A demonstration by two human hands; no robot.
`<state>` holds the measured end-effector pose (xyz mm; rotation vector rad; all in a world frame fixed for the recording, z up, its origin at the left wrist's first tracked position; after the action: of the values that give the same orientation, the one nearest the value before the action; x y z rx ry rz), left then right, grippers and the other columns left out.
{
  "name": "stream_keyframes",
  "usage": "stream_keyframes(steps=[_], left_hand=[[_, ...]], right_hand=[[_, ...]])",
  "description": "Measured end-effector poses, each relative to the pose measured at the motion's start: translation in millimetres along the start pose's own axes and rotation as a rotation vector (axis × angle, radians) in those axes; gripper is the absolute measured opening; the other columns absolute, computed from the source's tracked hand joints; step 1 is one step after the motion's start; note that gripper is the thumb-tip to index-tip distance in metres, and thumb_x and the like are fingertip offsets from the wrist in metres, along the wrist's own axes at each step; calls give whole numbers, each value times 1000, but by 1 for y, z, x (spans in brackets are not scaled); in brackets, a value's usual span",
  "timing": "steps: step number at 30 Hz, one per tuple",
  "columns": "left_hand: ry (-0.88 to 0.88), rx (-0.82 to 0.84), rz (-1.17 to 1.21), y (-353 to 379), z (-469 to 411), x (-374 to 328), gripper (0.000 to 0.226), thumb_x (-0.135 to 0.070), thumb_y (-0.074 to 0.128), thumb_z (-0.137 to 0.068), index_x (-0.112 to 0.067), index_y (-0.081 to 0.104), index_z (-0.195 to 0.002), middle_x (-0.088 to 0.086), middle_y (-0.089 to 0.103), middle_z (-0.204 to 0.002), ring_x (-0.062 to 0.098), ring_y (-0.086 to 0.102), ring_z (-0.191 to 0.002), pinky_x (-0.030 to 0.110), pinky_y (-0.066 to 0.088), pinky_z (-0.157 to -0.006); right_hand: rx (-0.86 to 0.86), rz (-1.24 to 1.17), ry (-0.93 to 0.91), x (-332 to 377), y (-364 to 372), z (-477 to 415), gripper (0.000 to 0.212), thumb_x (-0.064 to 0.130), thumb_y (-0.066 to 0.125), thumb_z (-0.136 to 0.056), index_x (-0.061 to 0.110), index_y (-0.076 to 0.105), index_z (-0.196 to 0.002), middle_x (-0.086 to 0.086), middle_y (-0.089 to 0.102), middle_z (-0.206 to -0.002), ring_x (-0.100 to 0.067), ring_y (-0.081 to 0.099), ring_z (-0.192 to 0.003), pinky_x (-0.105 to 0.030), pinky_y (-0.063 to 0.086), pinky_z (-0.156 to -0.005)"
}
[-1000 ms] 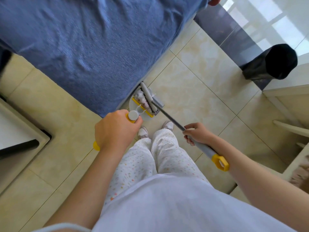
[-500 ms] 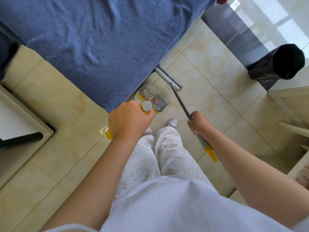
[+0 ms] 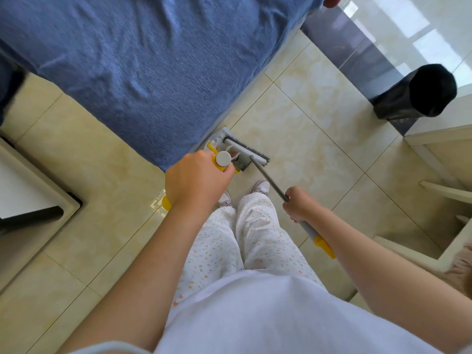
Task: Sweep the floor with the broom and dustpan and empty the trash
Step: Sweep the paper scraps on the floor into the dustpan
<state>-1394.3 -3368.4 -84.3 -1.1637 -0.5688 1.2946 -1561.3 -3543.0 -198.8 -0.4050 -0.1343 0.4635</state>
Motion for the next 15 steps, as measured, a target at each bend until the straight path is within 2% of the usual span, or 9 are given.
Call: stream_keyframes(steps=[5, 9, 15], left_hand=[[-23, -7, 0, -1, 4, 5, 44, -45, 56, -83, -17, 45, -52, -2, 48, -49, 18, 41, -46, 19, 24, -45], [-15, 27, -14, 0, 9, 4, 40, -45, 55, -80, -12, 53, -57, 1, 54, -52, 25, 52, -54, 23, 30, -46], [155, 56, -92, 6, 14, -32, 45, -45, 55, -81, -14, 44, -52, -2, 48, -46, 20, 43, -44, 20, 27, -45]], right_hand=[[19, -160, 7, -28, 2, 28, 23, 5, 43, -90, 6, 55, -110, -21, 68, -87, -26, 57, -59, -35, 51, -58], [-2, -326, 42, -45, 3, 42, 22, 2, 43, -89, 6, 56, -106, -14, 61, -78, -21, 50, -49, -22, 42, -44], [-11, -560, 115, -72, 0, 43, 21, 0, 45, -89, 8, 52, -106, -12, 55, -70, -21, 47, -49, -21, 39, -40]])
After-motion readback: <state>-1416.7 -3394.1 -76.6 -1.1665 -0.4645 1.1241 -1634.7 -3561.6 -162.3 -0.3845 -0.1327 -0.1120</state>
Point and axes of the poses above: each hand's wrist, its own z-axis away from the middle knuckle, its own y-axis out of the palm, x = y × z, the point moved 3 cm from there along -z, towards the middle knuckle
